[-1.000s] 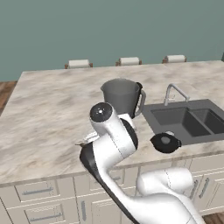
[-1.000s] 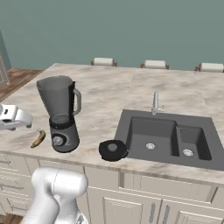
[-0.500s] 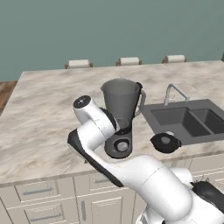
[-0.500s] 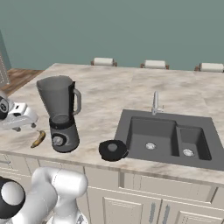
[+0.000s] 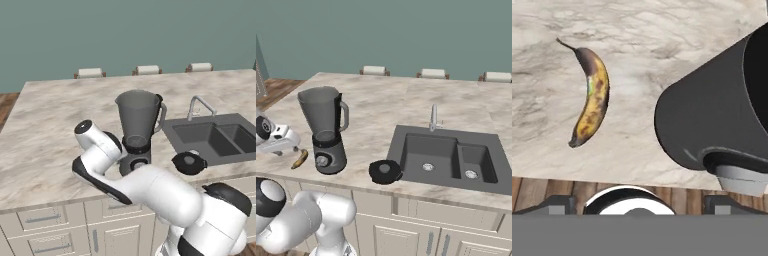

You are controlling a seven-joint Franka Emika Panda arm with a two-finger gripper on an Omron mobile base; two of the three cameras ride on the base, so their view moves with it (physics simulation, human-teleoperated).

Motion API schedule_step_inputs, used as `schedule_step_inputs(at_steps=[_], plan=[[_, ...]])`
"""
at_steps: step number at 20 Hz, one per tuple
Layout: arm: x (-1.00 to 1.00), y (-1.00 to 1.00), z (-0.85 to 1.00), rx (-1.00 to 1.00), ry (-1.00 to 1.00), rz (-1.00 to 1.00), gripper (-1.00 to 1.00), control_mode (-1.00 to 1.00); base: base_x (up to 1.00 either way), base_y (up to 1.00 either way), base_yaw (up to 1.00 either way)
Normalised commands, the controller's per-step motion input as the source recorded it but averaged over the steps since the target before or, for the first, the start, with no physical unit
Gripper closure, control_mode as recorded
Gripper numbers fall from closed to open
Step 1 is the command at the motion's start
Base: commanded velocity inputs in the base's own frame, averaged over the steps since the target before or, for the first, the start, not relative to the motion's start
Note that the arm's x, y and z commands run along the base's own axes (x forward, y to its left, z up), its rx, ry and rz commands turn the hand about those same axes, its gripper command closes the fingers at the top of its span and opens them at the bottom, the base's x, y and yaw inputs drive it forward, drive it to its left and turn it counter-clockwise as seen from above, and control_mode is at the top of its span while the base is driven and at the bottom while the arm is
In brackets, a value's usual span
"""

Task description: Open the blender lid, put the banana in the blender, close the lid, and start the blender.

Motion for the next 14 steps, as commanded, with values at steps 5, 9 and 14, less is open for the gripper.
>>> schedule_step_inputs(at_steps=[5, 9, 14], plan=[[0.37, 0.08, -0.24, 0.0, 0.0, -0.01, -1.0, -1.0, 0.0, 0.0, 0.0], [0.38, 0.13, -0.12, 0.0, 0.0, -0.1, -1.0, -1.0, 0.0, 0.0, 0.0], [0.35, 0.1, -0.26, -0.01, 0.0, -0.12, -1.0, -1.0, 0.0, 0.0, 0.0]])
